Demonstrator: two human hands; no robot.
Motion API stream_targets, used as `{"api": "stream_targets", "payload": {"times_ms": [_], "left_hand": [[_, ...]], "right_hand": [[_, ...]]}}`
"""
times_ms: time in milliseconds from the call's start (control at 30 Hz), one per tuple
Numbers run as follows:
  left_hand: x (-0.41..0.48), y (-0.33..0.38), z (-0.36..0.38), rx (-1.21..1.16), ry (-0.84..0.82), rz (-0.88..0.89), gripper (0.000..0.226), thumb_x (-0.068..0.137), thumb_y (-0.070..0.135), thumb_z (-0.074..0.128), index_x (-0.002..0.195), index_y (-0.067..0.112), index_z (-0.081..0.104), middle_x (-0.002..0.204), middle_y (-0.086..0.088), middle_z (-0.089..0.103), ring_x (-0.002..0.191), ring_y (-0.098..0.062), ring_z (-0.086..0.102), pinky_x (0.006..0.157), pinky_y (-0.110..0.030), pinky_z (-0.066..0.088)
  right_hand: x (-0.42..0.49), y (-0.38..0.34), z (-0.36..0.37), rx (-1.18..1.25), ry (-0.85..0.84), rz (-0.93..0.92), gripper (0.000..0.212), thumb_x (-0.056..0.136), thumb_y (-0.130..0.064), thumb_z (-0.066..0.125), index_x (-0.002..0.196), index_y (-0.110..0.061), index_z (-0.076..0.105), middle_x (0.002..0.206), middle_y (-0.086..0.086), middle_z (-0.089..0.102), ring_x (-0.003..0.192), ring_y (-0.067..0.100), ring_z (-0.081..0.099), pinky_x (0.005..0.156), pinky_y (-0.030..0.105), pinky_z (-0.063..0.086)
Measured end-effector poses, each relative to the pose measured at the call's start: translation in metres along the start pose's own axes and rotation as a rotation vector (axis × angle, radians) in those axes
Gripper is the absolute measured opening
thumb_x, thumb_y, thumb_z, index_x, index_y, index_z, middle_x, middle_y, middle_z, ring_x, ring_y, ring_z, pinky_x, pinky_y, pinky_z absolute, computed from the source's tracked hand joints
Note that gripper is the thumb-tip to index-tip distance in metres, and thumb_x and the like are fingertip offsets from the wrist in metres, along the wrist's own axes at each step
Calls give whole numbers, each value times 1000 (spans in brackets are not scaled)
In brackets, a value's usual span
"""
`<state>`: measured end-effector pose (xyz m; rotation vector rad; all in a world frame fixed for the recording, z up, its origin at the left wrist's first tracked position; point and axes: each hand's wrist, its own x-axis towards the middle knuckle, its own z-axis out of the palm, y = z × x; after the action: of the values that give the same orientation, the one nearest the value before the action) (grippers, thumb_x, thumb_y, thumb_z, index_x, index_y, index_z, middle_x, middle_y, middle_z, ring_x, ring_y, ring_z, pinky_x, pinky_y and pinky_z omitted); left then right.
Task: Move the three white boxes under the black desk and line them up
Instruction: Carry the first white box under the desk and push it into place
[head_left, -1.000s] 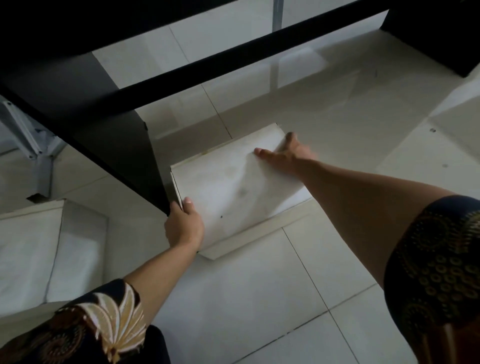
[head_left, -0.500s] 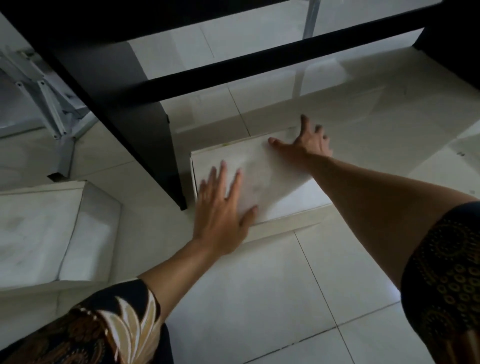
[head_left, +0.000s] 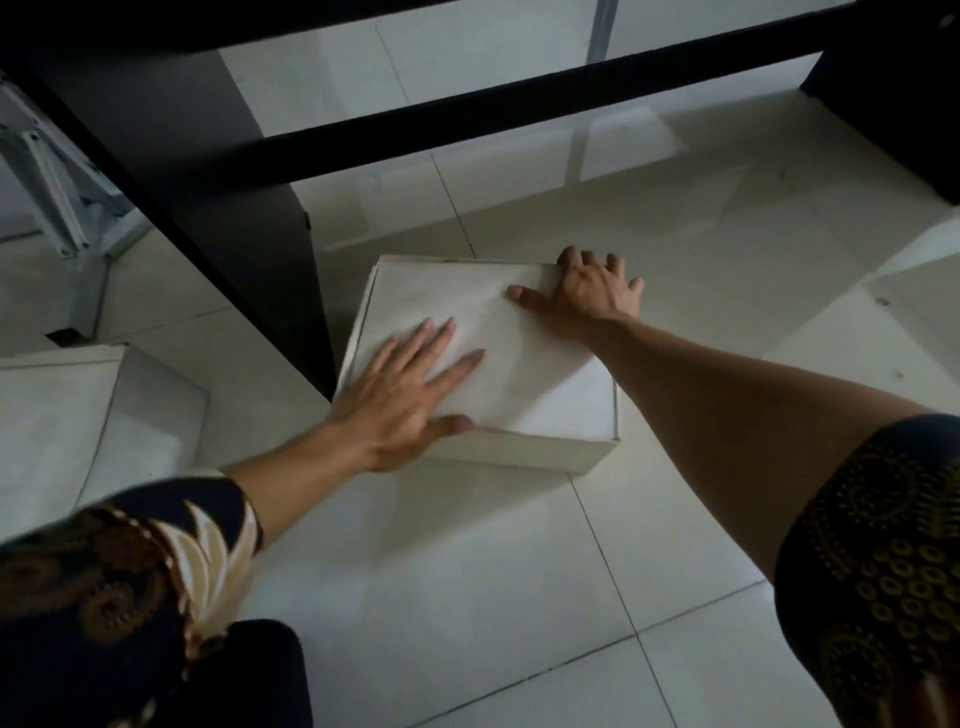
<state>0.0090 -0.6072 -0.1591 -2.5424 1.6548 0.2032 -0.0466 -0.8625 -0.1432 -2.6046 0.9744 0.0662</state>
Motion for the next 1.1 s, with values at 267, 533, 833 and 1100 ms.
{"api": "stream_targets", "payload": {"times_ms": [267,533,833,1100], "left_hand": [[8,-46,-4,14,-10,-253,57,99,52,6,153,41,-4,164,-2,-8,150,-28,-12,119,-45,-8],[22,-47,-19,113,-117,-366,57,101,47,14,155,29,10,162,-15,16,148,-39,9,120,-49,5],[-18,37,-25,-158,-165,-135,81,85,78,10,154,39,-6,163,-5,-17,149,-28,-18,121,-49,-6],[-37,63,-4,-115,-141,-54,105,78,78,45,151,37,-19,157,-6,-34,143,-29,-32,119,-54,-8]], "right_hand": [[-33,19,-18,-20,-144,168,98,64,-93,47,127,-18,52,122,12,63,115,35,58,94,43,47],[-73,25,-34,176,-656,255,88,78,-80,52,135,-12,53,131,15,51,108,43,58,79,52,60],[-75,25,-27,352,-822,334,94,68,-75,66,122,1,56,117,26,62,95,43,69,77,57,60],[-77,19,-27,383,-848,348,73,77,-71,61,100,-2,61,111,23,64,91,42,69,79,56,59]]}}
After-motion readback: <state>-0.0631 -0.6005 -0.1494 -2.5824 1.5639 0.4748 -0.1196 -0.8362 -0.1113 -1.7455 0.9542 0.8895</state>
